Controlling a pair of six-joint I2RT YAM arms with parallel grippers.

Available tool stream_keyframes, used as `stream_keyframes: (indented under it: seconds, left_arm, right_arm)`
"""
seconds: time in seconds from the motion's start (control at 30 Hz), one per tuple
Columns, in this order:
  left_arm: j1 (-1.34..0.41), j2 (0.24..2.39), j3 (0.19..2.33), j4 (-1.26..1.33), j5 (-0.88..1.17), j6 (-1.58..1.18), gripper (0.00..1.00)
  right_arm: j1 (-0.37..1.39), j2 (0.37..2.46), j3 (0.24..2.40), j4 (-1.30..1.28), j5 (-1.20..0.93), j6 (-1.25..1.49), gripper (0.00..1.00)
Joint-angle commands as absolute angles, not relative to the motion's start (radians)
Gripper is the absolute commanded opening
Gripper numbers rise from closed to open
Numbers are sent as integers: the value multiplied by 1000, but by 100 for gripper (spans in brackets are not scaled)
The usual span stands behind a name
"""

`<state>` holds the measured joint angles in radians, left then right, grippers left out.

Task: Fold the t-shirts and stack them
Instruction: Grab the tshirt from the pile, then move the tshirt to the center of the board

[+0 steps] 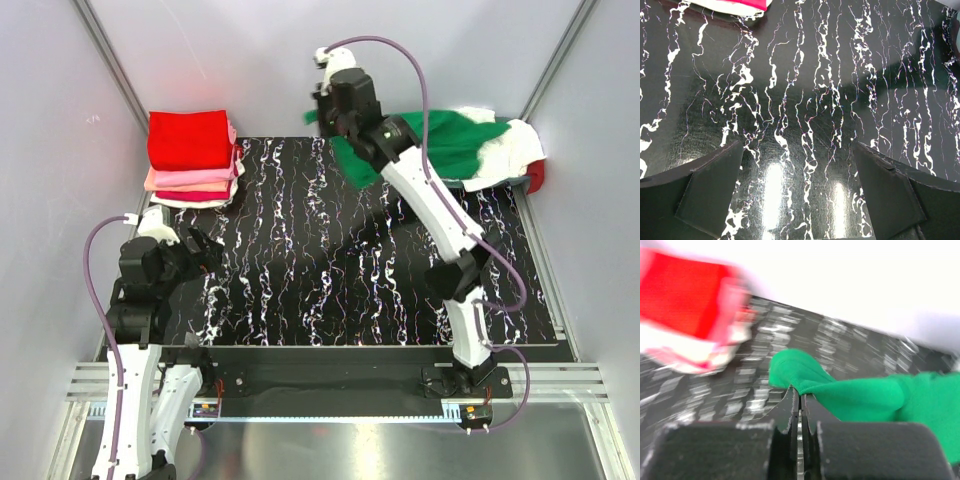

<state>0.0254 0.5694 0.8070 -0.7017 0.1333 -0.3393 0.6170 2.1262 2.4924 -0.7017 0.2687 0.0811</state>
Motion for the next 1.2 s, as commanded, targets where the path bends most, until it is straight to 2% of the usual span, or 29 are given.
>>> stream_keyframes:
  seconds: [0.0, 0.13, 0.3, 0.43, 0.47, 0.5, 0.6, 0.67, 0.83, 0.87, 0.9, 0.93, 0.97, 1.07, 1.17]
  left_arm:
    - [32, 561, 804, -655, 126, -324, 99]
    - [32, 566, 805, -658, 124, -325, 99]
    - [32, 571, 805, -658, 120, -327, 99]
    - [31, 580, 807, -661, 110, -330, 99]
    - [32, 581, 808, -664, 112, -330, 99]
    - [31, 583, 810, -667, 110, -333, 99]
    - [18, 569, 808, -664, 141, -339, 99]
    - [6, 572, 807, -664, 143, -347, 99]
    - [-119, 650, 822, -684, 106, -367, 99]
    - [-136, 658, 822, -687, 68, -367, 99]
    - [-152, 670, 830, -692, 58, -358, 99]
    - [-153, 676, 842, -705, 51, -353, 99]
    - [-156, 680, 854, -738, 13, -357, 99]
    - [-160, 667, 877, -747, 2, -344, 99]
    - [-161, 646, 825, -689, 3, -342, 99]
  right_arm:
    - [702, 1927, 2592, -650, 158, 5, 0]
    - [703, 1794, 2510, -643, 170, 5, 0]
    - [699, 1539, 2113, -532, 328, -14, 0]
    - [652, 1438, 1826, -642, 458, 208, 0]
    - [606, 1416, 1683, -661, 472, 266, 0]
    - [569, 1364, 1610, -681, 460, 394, 0]
    - [471, 1220, 1329, -687, 404, 543, 0]
    - [459, 1158, 1205, -698, 437, 581, 0]
    - [449, 1068, 1066, -807, 486, 644, 0]
    - [448, 1065, 1052, -830, 486, 678, 3]
    - [448, 1063, 1040, -871, 485, 698, 21]
    - [446, 1060, 1010, -880, 463, 710, 53]
    - [446, 1045, 993, -879, 380, 710, 60]
    - [489, 1013, 908, -810, 212, 721, 66]
    - [661, 1038, 911, -870, 305, 825, 70]
